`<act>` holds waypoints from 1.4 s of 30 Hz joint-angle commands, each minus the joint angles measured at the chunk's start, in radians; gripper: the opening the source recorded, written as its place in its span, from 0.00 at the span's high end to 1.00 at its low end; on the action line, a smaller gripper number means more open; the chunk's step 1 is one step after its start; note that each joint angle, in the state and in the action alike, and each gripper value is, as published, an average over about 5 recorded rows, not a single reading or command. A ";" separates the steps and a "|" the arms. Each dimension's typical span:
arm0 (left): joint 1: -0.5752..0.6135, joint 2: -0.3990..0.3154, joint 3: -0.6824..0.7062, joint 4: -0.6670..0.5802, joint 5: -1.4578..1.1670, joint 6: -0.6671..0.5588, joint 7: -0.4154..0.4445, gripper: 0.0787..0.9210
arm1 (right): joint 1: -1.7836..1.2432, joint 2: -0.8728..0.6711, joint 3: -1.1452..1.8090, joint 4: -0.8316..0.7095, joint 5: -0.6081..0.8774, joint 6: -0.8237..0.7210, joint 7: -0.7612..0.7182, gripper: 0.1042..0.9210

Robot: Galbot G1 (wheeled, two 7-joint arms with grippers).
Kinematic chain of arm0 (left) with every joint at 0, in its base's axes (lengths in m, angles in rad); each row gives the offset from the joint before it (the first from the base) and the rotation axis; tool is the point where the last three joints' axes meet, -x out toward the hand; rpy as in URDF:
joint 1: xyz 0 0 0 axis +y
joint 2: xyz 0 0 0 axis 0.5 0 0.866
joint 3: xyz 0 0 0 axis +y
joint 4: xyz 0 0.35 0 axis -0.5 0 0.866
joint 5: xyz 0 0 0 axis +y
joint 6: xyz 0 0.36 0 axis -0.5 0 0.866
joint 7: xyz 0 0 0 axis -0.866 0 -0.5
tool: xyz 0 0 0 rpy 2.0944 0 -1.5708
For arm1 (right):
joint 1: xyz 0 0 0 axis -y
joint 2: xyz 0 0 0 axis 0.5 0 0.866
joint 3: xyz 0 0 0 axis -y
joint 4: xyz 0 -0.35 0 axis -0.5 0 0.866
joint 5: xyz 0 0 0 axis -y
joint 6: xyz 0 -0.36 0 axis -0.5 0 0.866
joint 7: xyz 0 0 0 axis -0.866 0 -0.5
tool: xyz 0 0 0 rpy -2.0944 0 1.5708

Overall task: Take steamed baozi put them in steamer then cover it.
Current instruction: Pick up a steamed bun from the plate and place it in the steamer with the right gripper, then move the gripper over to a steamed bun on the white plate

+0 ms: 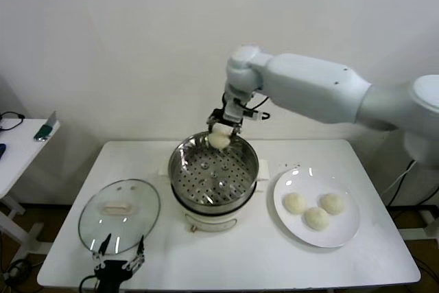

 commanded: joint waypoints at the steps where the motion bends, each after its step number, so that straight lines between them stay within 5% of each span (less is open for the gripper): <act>1: -0.001 0.001 0.001 0.007 0.004 -0.003 -0.001 0.12 | -0.139 0.092 0.037 -0.168 -0.168 0.118 0.032 0.33; 18: -0.006 -0.002 0.005 0.015 0.007 -0.006 -0.006 0.12 | -0.153 0.156 0.055 -0.283 -0.143 0.172 0.031 0.31; 27: -0.003 -0.001 0.006 0.006 0.012 -0.003 -0.004 0.12 | 0.022 0.081 -0.065 -0.189 0.219 0.144 -0.027 0.12; 35: -0.012 0.000 0.014 0.018 0.019 -0.004 -0.003 0.12 | 0.343 -0.257 -0.406 0.078 0.931 -0.286 -0.087 0.12; 42: -0.023 0.001 0.020 0.017 0.021 -0.003 -0.001 0.12 | 0.435 -0.573 -0.607 0.308 0.951 -0.670 0.007 0.12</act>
